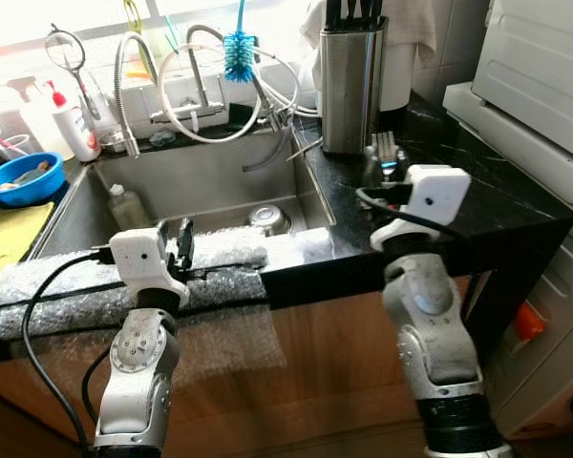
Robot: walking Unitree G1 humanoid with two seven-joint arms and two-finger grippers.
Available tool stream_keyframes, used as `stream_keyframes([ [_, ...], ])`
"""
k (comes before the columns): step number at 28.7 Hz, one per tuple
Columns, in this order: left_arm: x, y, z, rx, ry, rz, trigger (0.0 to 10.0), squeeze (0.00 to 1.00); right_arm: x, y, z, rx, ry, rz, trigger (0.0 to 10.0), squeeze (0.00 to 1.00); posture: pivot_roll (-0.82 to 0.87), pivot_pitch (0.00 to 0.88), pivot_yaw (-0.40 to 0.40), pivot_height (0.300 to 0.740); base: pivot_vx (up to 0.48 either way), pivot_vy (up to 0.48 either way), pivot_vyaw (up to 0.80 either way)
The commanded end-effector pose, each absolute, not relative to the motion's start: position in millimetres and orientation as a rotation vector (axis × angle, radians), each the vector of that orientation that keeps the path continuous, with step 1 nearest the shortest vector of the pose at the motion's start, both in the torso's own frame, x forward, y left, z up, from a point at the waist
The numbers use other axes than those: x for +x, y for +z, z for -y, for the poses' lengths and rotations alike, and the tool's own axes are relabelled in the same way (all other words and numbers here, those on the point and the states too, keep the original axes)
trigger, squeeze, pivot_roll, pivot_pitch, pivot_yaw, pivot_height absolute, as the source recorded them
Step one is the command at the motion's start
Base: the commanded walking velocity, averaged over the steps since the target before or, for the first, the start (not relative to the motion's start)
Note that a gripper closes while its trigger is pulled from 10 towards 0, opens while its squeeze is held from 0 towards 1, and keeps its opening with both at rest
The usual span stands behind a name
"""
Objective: Kitchen organization
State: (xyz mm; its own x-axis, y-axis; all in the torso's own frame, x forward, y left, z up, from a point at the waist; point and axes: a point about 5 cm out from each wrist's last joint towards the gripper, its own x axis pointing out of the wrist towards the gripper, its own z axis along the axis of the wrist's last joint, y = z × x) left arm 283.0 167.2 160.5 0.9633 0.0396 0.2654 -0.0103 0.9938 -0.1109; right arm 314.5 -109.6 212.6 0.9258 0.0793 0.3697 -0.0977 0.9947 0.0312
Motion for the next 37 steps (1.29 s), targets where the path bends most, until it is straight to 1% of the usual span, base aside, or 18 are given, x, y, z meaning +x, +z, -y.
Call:
stream_keyframes([
  [1, 284.7, 167.5, -171.9, -0.090, 0.040, 0.286, 10.0, 0.00, 315.8, 214.5, 104.3, 0.041, 0.103, 0.379, 10.0, 0.00, -0.04, 0.000, 0.127, 0.740, 0.000, 0.000, 0.00],
  [6, 284.6, 167.1, -174.7, -0.085, 0.050, 0.283, 10.0, 0.00, 315.2, 214.8, 101.6, 0.025, 0.121, 0.382, 10.0, 0.00, -0.04, 0.000, 0.131, 0.740, 0.210, 0.000, 0.00],
  [11, 285.0, 167.3, -173.1, -0.088, 0.045, 0.283, 10.0, 0.00, 313.3, 214.5, 97.6, -0.002, 0.156, 0.389, 10.0, 0.00, -0.04, 0.000, 0.131, 0.740, 0.288, 0.000, 0.78],
  [13, 285.4, 167.2, -172.5, -0.088, 0.043, 0.282, 10.0, 0.00, 313.3, 213.8, 97.8, 0.028, 0.157, 0.381, 10.0, 0.00, -0.04, 0.000, 0.131, 0.740, 0.298, 0.000, 0.00],
  [24, 284.7, 167.5, -171.3, -0.092, 0.040, 0.282, 10.0, 0.00, 312.2, 213.7, 95.4, -0.002, 0.175, 0.382, 10.0, 0.00, -0.04, 0.000, 0.128, 0.740, 0.301, 0.000, 0.00],
  [37, 284.8, 166.5, -169.9, -0.099, 0.037, 0.277, 10.0, 0.00, 315.2, 214.2, 100.3, 0.022, 0.150, 0.369, 10.0, 0.00, -0.04, 0.000, 0.125, 0.740, 0.303, 0.000, 0.00],
])
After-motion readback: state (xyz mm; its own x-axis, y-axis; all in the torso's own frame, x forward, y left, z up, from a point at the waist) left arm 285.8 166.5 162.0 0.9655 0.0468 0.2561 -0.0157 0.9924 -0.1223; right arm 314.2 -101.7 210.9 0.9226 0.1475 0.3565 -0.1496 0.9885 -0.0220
